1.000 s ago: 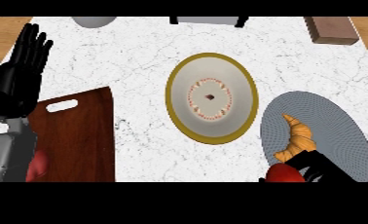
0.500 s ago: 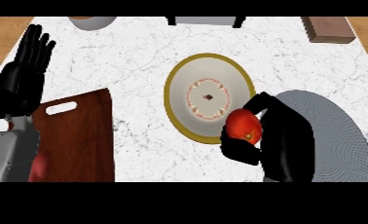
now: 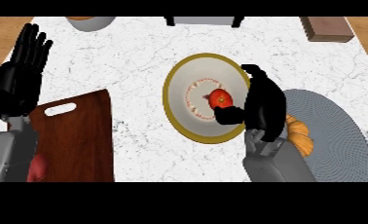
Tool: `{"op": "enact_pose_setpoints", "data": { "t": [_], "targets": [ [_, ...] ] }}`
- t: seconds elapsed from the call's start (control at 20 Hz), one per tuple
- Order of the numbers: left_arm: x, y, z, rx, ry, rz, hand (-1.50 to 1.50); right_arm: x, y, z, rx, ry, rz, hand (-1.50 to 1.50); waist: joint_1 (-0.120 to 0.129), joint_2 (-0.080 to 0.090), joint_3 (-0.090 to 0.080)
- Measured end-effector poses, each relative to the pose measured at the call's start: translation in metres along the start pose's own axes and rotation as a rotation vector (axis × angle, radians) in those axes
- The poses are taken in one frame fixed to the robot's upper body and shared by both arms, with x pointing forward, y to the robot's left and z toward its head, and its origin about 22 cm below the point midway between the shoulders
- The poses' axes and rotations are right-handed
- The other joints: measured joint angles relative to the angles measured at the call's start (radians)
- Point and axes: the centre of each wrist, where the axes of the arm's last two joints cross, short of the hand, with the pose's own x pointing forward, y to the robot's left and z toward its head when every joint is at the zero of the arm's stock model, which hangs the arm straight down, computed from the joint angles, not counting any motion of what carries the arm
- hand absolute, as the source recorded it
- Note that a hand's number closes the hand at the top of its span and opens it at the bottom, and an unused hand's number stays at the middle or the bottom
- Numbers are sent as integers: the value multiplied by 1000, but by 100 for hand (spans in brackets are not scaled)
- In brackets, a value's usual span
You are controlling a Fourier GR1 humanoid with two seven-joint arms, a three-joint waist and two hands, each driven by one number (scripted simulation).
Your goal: Pick the tomato from the placemat and place it in the bowl
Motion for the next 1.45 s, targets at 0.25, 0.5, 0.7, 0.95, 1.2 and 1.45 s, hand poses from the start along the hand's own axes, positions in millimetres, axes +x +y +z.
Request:
{"op": "enact_pose_setpoints", "data": {
  "t": [0.25,0.5,0.7,0.95,1.2,1.45],
  "targets": [
    [-5,3,3,10,7,0,0,-1,11,-12,-95,-40,-181,-150,-8,-2,0],
    [-6,10,4,27,17,-3,0,-5,6,-20,-283,-52,-301,-150,-27,-8,0],
    [-8,12,10,43,20,-13,0,-24,-8,-17,-403,-18,-369,-150,-41,-13,-1],
    [-4,15,10,52,26,-9,0,-62,-32,5,-484,46,-467,-150,-56,-15,-1],
    [-7,23,14,63,30,-16,0,-106,-63,41,-531,70,-539,-150,-61,-16,0],
    [-7,21,14,61,30,-14,0,-146,-90,70,-545,68,-578,-150,-64,-16,1]
  ]
}}
